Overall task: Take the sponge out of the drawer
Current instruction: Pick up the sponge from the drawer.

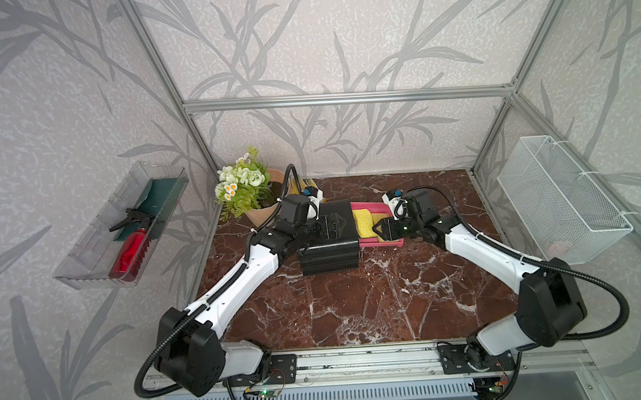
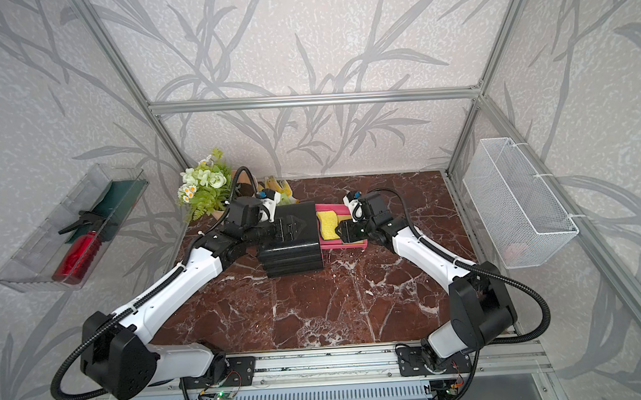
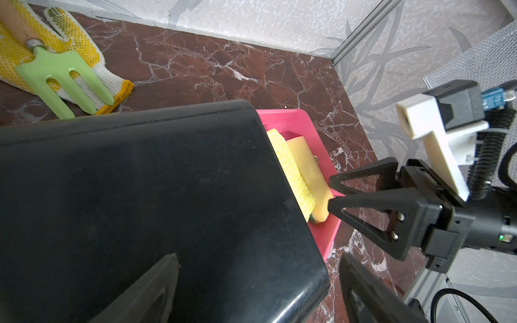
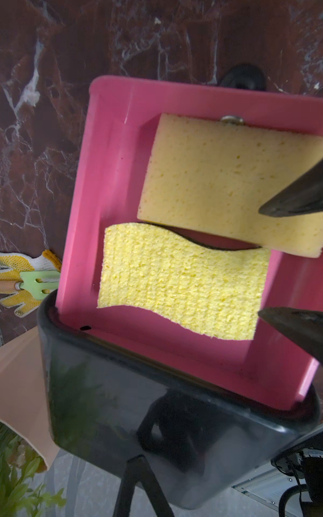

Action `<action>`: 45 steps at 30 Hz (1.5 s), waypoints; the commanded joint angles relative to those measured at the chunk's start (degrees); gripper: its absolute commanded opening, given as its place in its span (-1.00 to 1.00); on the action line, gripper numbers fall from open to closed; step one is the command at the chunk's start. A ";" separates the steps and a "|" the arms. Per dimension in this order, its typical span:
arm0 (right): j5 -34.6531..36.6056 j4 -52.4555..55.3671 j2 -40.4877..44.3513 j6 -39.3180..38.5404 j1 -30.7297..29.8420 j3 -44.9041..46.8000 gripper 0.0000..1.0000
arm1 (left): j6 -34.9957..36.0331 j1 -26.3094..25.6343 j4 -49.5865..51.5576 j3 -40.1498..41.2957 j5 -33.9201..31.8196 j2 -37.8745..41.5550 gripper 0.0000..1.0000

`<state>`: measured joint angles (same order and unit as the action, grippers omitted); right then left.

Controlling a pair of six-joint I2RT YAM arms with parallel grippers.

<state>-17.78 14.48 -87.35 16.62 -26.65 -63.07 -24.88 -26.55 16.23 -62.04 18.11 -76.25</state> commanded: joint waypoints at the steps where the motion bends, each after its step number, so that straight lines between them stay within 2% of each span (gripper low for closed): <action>1: 0.48 -0.61 -1.66 -1.03 -0.57 -2.45 -0.02 | 0.87 0.19 -0.28 0.91 0.27 1.79 0.79; 25: -0.59 0.01 -9.39 -0.77 -2.39 -7.14 -0.20 | 0.98 0.34 -3.28 3.48 0.55 2.86 0.79; 39: 1.29 -0.99 -8.23 -0.80 -3.05 -6.27 -0.89 | 1.68 0.29 -3.47 4.10 -0.21 5.62 0.79; 45: 3.05 -1.36 -3.35 -3.23 -3.09 -6.84 -1.00 | 2.36 0.43 -2.91 3.51 -0.20 6.63 0.79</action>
<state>-15.90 13.13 -94.70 15.53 -29.28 -68.97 -23.97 -26.44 13.26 -58.65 18.09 -71.29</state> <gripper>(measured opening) 0.045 0.894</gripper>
